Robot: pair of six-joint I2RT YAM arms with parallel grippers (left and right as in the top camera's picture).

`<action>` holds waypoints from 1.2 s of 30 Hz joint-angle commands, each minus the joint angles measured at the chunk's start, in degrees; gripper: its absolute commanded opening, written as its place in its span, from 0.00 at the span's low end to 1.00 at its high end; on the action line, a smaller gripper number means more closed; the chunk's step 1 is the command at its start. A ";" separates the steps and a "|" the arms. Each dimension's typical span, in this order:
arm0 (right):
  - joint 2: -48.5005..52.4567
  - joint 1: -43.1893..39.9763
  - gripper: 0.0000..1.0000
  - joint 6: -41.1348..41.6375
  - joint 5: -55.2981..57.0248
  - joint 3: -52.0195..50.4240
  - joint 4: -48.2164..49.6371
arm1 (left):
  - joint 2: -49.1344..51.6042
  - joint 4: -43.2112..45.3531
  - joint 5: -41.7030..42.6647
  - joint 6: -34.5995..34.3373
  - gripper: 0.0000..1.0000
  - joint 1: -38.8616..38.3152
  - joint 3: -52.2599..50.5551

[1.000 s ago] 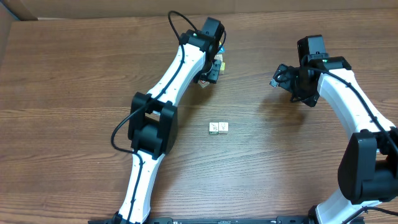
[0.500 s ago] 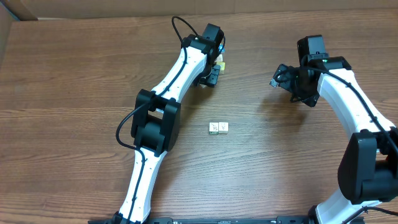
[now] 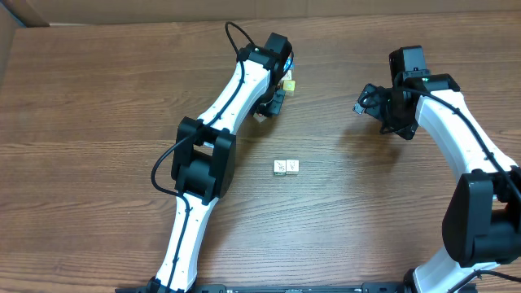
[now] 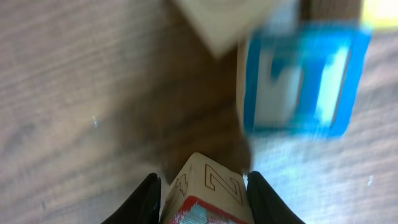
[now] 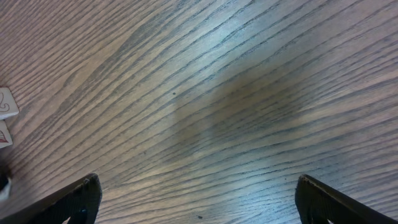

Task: Flip 4 blocks
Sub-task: 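Grasp the red-lettered block with the left gripper and lift it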

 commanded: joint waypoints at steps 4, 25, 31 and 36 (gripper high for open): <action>-0.17 -0.11 1.00 -0.24 0.57 0.63 0.31 | -0.11 -5.73 6.88 0.04 0.33 0.35 3.96; -0.17 -0.11 1.00 -0.24 0.55 0.63 0.31 | -0.11 -10.91 3.34 3.39 0.46 0.42 4.59; -0.17 -0.11 1.00 -0.24 0.57 0.63 0.31 | -0.09 -9.49 6.32 3.39 0.35 0.39 4.59; -0.17 -0.11 1.00 -0.24 0.57 0.63 0.31 | -0.09 -9.51 4.22 3.41 0.38 0.42 4.59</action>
